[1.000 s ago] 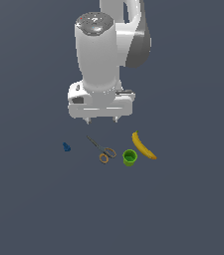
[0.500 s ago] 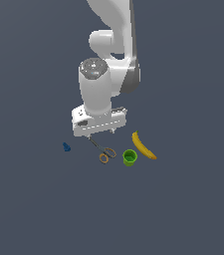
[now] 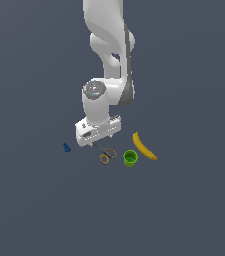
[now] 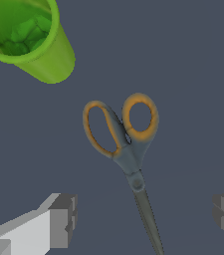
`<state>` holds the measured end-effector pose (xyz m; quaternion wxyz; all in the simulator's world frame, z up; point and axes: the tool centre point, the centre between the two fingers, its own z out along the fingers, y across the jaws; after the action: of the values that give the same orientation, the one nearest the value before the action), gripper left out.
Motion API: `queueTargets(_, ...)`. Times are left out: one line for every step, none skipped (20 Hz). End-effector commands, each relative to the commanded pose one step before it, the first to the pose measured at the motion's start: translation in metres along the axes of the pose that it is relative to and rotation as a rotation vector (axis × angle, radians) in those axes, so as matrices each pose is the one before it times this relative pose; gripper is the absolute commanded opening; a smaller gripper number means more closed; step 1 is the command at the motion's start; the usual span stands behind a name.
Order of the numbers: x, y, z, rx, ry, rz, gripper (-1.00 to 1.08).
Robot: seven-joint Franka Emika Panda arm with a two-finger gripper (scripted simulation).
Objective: Pick up a designated object from a clutter of objects.
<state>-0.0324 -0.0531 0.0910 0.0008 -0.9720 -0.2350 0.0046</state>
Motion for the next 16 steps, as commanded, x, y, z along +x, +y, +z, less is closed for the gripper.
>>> queueTargets(-0.00468,-0.00087,0.01255,-0.00177,0.00412,-0.03544,1.0)
queueTargets(-0.00166,-0.00042,0.00397,-0.0004,0.00085,-0.01081,1.0)
queueTargets(-0.00152,-0.00041,0.00353,-0.00038,0.00075,-0.00966,1.0)
queueTargets(-0.00135,-0.0004,0.00309,-0.00035,0.00066,-0.00854,1.0)
queueTargets(-0.00119,-0.00036,0.00266,-0.00031,0.00056,-0.00738,1.0)
queueTargets(-0.00101,-0.00033,0.00224,-0.00027,0.00047,-0.00627,1.0)
queueTargets(-0.00084,-0.00028,0.00182,-0.00023,0.00038,-0.0051,1.0)
queueTargets(-0.00066,-0.00022,0.00141,-0.00018,0.00029,-0.00395,1.0)
queueTargets(-0.00047,-0.00016,0.00101,-0.00013,0.00021,-0.00284,1.0)
queueTargets(-0.00029,-0.00009,0.0006,-0.00008,0.00012,-0.00169,1.0)
queueTargets(-0.00006,-0.00008,0.0002,-0.00003,0.00005,-0.00069,1.0)
queueTargets(0.00025,0.00009,-0.00088,0.00077,-0.00106,0.00387,1.0)
queueTargets(-0.00002,0.0,0.00027,0.0,0.0,0.0,1.0)
queueTargets(-0.00005,0.0,0.00082,0.0,0.0,0.0,1.0)
queueTargets(-0.00008,0.0,0.00136,0.0,0.0,0.0,1.0)
queueTargets(-0.00011,0.00001,0.0019,0.0,0.0,0.0,1.0)
